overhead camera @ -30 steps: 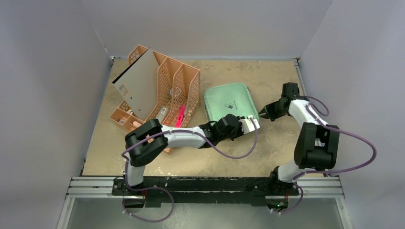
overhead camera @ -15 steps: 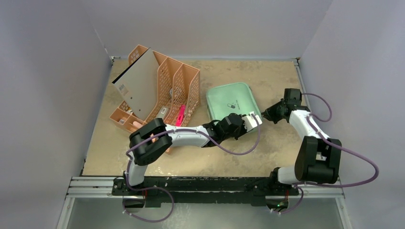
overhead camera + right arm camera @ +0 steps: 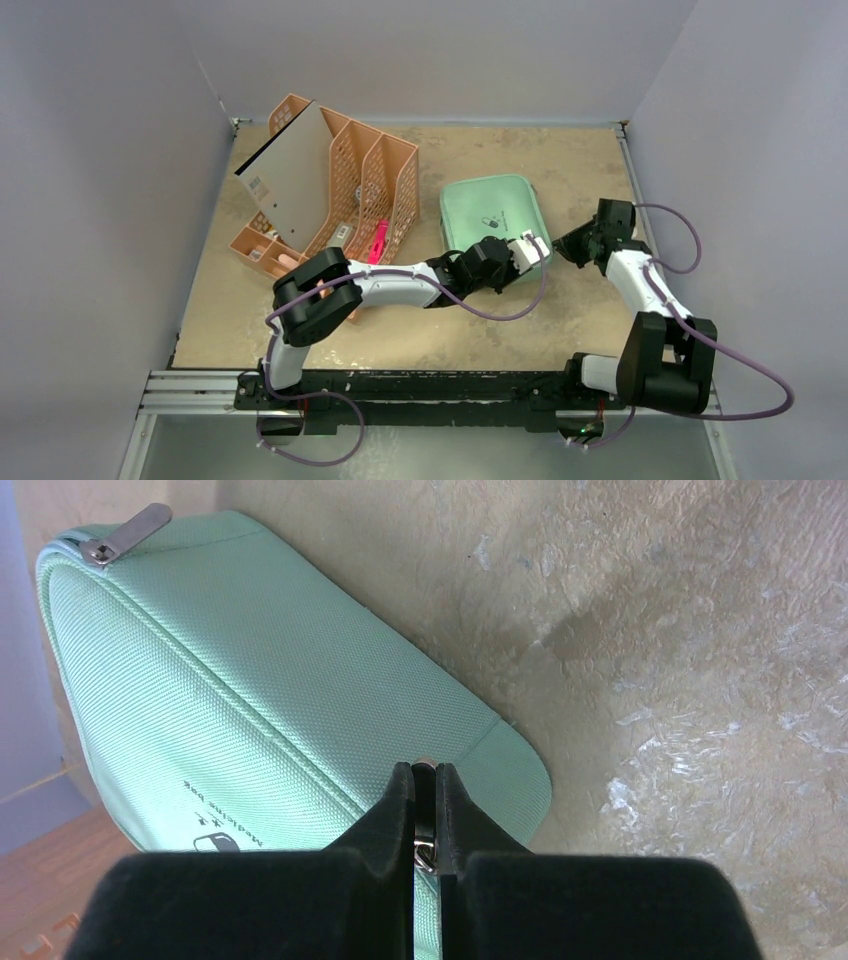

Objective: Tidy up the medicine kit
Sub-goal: Zip the medicine box at the center of the board.

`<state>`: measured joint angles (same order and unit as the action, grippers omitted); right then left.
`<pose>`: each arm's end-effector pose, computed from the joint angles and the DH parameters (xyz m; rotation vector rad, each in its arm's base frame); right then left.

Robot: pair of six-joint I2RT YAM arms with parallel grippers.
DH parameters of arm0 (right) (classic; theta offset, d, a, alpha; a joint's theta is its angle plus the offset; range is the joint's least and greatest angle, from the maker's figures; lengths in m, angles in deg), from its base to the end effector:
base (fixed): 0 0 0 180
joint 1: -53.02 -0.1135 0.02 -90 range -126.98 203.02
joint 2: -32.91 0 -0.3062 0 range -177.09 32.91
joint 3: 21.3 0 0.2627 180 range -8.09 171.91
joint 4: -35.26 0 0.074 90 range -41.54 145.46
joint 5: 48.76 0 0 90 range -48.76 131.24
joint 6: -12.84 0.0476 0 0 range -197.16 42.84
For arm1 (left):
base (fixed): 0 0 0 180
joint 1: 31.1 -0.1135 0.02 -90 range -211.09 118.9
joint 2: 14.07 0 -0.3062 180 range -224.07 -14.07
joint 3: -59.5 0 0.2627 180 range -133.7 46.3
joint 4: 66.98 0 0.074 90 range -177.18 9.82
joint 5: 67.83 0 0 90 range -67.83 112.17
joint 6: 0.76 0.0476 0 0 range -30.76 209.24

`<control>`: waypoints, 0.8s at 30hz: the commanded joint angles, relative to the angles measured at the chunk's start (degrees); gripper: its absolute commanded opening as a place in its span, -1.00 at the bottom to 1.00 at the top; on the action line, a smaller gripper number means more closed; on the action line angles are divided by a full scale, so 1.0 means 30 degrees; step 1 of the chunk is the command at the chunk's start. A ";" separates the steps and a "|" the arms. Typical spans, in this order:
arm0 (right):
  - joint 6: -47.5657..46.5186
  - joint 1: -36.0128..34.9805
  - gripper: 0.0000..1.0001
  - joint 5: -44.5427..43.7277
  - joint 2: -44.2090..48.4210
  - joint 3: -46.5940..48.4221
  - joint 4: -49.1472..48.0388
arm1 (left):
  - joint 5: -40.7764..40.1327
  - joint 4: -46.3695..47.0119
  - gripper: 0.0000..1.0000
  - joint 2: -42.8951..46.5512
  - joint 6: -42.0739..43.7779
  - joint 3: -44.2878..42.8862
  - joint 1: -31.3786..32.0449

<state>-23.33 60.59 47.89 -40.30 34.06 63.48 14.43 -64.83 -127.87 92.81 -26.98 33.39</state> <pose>0.2642 -0.0295 0.2388 1.1920 2.1192 0.5150 0.2154 -0.4364 0.2216 1.0721 1.7448 -0.5393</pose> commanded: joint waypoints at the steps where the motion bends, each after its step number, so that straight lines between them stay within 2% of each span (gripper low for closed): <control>1: -0.0600 -0.0327 -1.00 0.3746 0.0637 -0.1429 0.1316 | -0.1223 -0.0491 -0.51 -0.1263 -0.0948 -0.0243 -0.0696; 9: -0.1585 -0.0210 -1.00 0.7224 0.1528 -0.2280 -0.0866 | -0.1903 -0.0782 -0.51 -0.1351 -0.1045 -0.0218 -0.0696; 13: -0.2388 -0.0069 -0.96 0.6781 0.2543 -0.2276 0.1187 | -0.2111 -0.0926 -0.51 -0.1329 -0.1045 -0.0229 -0.0710; 16: -0.2494 0.0206 -0.71 0.6839 0.2968 -0.2546 0.2000 | -0.2163 -0.0958 -0.51 -0.1387 -0.1045 -0.0214 -0.0725; 17: -0.2475 0.0223 -0.69 0.6901 0.3095 -0.2695 0.2020 | -0.2178 -0.0958 -0.51 -0.1439 -0.1045 -0.0217 -0.0725; 24: -0.2417 0.0227 -0.73 0.6923 0.3609 -0.3689 0.2466 | -0.2328 -0.1017 -0.51 -0.1557 -0.1654 -0.0294 -0.0725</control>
<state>-29.80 63.24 55.78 -30.25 25.99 58.20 13.09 -65.68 -127.95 90.32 -27.28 33.59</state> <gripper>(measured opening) 0.139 0.254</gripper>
